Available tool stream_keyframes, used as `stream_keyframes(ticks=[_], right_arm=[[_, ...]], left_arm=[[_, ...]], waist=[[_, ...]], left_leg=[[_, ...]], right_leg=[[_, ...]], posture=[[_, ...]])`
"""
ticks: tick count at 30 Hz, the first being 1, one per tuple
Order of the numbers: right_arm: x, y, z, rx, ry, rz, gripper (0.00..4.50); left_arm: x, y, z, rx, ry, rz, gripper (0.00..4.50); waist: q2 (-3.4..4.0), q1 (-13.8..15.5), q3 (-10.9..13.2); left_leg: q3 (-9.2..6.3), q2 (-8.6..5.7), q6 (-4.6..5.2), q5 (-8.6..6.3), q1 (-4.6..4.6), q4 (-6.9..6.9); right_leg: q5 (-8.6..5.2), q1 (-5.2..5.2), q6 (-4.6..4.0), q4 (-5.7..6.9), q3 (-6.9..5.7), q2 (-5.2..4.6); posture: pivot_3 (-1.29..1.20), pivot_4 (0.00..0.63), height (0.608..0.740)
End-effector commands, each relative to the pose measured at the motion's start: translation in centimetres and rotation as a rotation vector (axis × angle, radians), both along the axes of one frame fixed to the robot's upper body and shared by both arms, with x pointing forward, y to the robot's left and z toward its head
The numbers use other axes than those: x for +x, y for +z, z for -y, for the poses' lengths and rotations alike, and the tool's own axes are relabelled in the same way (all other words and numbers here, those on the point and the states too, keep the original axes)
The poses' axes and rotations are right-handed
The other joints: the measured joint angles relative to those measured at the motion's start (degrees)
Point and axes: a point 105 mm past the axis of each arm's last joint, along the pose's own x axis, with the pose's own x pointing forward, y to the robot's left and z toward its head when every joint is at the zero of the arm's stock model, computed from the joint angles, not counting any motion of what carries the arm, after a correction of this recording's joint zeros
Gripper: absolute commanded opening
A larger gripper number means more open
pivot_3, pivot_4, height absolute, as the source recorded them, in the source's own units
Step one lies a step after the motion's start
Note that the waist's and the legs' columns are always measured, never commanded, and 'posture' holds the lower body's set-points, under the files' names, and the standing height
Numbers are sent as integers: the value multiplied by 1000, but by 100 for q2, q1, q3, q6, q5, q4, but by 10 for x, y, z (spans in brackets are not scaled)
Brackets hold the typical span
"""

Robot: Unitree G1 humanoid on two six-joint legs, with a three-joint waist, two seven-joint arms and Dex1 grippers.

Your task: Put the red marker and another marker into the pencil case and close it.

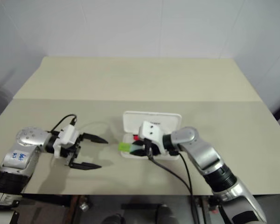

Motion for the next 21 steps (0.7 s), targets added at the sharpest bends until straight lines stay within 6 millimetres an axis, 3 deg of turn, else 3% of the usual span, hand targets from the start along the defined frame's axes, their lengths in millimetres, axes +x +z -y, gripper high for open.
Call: stream_keyframes(ticks=[1, 14, 18, 21], right_arm=[[1, 3, -4, -6, 44, 41, 1093], [11, -5, 0, -58, 67, 86, 1093], [13, -3, -2, -59, 70, 114, 2527], [15, 10, -8, -20, 68, 144, 3645]], left_arm=[[-3, 10, 0, -6, -1, 39, 4500], [-4, 11, 1, -14, 12, 42, 4500], [-4, 12, 2, -16, 11, 45, 4500], [-4, 12, 2, -17, 10, 44, 4500]], waist=[[-1, -1, 0], [-3, -4, -2], [-3, -6, -2], [-3, -15, -2]], left_leg=[[0, 0, 0, 0, 0, 0], [0, 1, -1, 0, 3, 0], [0, 1, -1, 1, 3, 1], [1, 1, -2, 1, 3, 1]], right_leg=[[0, 0, 0, 0, 0, 0], [-1, 0, -1, 4, 0, 1], [-1, 0, -1, 5, 0, 1], [-1, 0, -1, 6, 0, 2]], posture=[[0, 150, 740], [0, 150, 740], [0, 150, 740], [0, 150, 740]])
